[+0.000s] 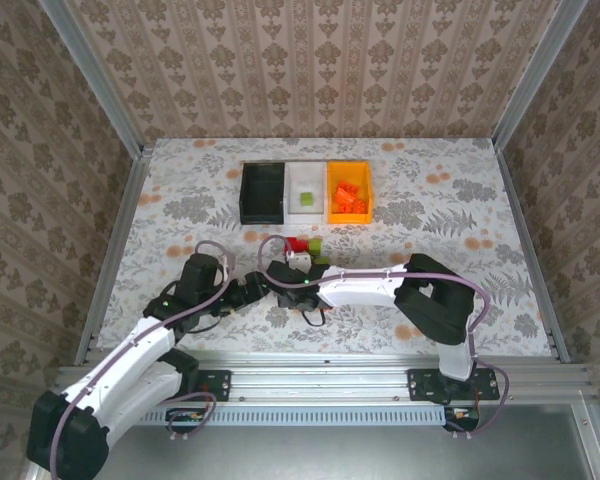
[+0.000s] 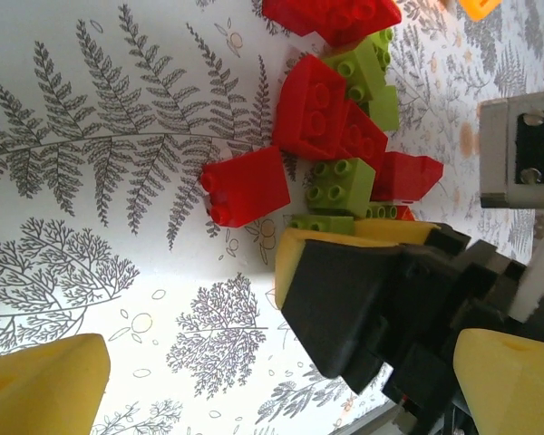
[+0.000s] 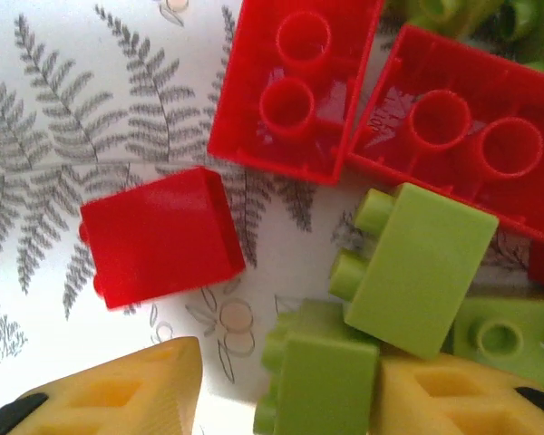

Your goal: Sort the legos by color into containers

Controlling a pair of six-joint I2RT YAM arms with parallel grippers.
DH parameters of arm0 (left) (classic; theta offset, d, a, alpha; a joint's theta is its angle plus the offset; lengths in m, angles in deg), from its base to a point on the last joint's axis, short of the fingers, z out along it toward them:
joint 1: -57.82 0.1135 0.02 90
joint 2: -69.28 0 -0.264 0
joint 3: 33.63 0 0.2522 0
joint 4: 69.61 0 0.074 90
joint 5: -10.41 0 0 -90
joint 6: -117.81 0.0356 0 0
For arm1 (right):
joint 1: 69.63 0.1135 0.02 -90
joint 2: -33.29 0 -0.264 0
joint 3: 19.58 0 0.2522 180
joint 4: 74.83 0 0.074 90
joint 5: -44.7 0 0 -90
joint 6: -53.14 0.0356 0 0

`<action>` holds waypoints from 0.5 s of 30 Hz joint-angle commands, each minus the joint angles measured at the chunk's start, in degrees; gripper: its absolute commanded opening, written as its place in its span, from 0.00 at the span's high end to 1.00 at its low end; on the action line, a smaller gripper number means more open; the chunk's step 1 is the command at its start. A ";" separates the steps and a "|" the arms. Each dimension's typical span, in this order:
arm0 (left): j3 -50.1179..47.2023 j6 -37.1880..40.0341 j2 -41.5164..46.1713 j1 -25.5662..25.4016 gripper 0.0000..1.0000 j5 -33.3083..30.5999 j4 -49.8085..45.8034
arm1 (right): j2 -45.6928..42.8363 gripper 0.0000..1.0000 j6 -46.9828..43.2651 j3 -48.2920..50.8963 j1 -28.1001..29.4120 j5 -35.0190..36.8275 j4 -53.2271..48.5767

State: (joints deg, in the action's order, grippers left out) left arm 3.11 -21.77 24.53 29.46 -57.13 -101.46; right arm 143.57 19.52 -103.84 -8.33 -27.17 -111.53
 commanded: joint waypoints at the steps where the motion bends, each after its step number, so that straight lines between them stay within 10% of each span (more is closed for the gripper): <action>1: 1.28 1.59 0.90 0.91 0.00 0.90 -2.13 | 1.49 0.58 -1.03 -1.61 -0.04 3.49 -2.81; 15: 2.32 1.69 -2.20 1.38 0.00 1.97 -0.34 | -6.44 0.73 -5.16 0.90 2.80 7.48 -5.00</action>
State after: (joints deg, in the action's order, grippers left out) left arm 3.59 -21.40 22.83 30.56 -56.45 -101.67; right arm 142.11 16.57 -102.97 -6.96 -22.55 -113.74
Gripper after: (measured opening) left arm 0.997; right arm 0.273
